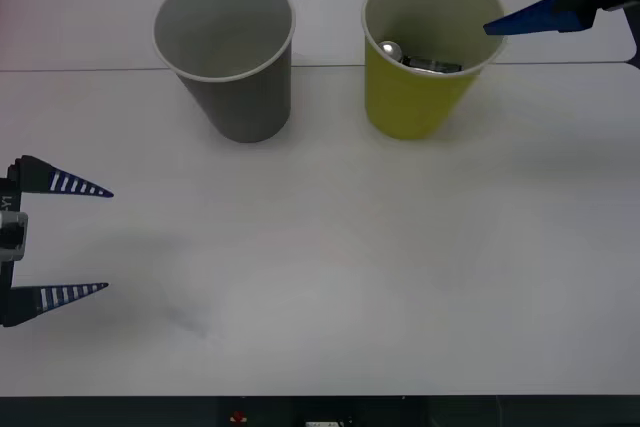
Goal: Put the can into the green bin and the plastic bottle into the gray bin
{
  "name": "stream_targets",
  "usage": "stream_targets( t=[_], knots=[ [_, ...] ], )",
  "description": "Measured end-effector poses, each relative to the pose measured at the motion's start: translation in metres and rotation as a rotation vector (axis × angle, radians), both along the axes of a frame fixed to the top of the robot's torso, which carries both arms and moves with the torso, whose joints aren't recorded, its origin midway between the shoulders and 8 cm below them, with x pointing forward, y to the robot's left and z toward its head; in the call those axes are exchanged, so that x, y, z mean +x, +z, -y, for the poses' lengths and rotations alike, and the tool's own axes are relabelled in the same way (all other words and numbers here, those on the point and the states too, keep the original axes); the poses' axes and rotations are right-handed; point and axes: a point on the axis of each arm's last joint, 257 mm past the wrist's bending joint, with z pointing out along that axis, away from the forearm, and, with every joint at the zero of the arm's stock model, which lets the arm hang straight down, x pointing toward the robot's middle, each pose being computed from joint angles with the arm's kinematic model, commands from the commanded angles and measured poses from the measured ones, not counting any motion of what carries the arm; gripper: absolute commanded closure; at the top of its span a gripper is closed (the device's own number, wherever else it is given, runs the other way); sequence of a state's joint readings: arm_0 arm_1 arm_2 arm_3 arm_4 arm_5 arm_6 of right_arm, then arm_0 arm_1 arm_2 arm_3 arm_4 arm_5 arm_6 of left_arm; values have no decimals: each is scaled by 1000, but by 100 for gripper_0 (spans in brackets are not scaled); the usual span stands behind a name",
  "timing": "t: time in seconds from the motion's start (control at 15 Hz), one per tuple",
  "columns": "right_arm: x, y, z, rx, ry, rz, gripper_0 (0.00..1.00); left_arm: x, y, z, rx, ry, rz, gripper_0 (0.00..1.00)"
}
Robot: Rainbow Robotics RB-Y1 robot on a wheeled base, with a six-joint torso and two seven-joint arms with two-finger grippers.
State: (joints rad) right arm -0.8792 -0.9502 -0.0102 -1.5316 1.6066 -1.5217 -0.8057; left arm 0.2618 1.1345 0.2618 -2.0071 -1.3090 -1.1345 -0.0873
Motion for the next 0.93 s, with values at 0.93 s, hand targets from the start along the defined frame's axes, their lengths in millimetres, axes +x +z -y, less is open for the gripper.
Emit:
stream_targets(
  t=[0.93],
  knots=[
    [-97, -81, 44, -43, 250, 208, 0, 0, 0, 0, 0, 0, 0, 0]
  ],
)
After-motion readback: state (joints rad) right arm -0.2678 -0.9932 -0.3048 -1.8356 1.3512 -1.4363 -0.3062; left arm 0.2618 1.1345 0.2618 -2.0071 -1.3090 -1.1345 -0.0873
